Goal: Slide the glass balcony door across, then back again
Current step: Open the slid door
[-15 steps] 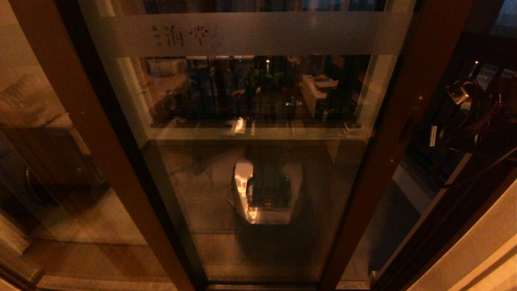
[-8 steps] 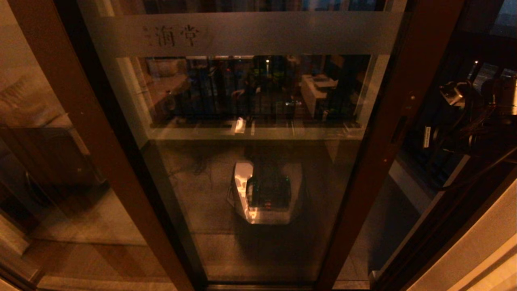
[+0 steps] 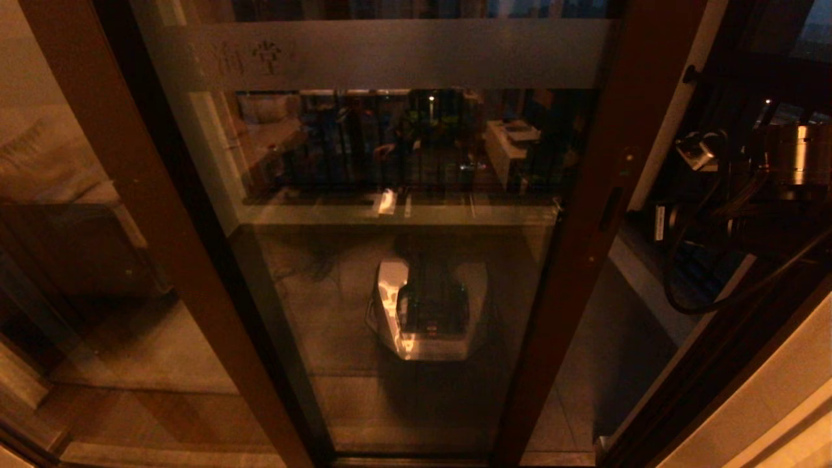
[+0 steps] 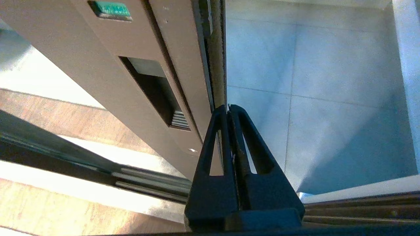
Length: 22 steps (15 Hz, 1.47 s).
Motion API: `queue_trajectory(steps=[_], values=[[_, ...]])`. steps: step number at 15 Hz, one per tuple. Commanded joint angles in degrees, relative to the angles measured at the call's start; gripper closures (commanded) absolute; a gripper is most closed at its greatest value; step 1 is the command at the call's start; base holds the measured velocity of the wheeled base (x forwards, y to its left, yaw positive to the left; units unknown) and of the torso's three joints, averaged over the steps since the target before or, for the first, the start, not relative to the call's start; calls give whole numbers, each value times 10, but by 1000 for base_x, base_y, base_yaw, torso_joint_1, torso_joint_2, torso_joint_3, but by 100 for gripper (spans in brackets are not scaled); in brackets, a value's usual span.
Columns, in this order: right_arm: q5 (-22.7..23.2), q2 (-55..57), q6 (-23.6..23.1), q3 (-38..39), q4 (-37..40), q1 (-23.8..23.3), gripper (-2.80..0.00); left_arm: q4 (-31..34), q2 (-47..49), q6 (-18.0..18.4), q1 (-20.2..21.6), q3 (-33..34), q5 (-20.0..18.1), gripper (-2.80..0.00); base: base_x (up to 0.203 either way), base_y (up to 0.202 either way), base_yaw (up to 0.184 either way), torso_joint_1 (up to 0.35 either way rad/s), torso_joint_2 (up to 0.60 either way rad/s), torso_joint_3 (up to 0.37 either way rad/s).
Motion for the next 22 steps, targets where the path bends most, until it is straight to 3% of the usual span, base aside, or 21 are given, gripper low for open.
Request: queue_trajectory(steps=[1, 7, 11, 22], values=[[-9, 3, 4, 0, -2, 10, 0, 0, 0, 0, 0, 0, 1, 0, 0, 0, 0, 0, 0, 0], [-14, 7, 9, -4, -2, 33, 0, 0, 0, 0, 0, 0, 0, 0, 0, 0, 0, 0, 0, 0], [-47, 7, 18, -4, -2, 70, 0, 0, -1, 0, 0, 0, 0, 0, 0, 0, 0, 0, 0, 0], [-49, 7, 19, -4, -2, 75, 0, 0, -1, 0, 0, 0, 0, 0, 0, 0, 0, 0, 0, 0]])
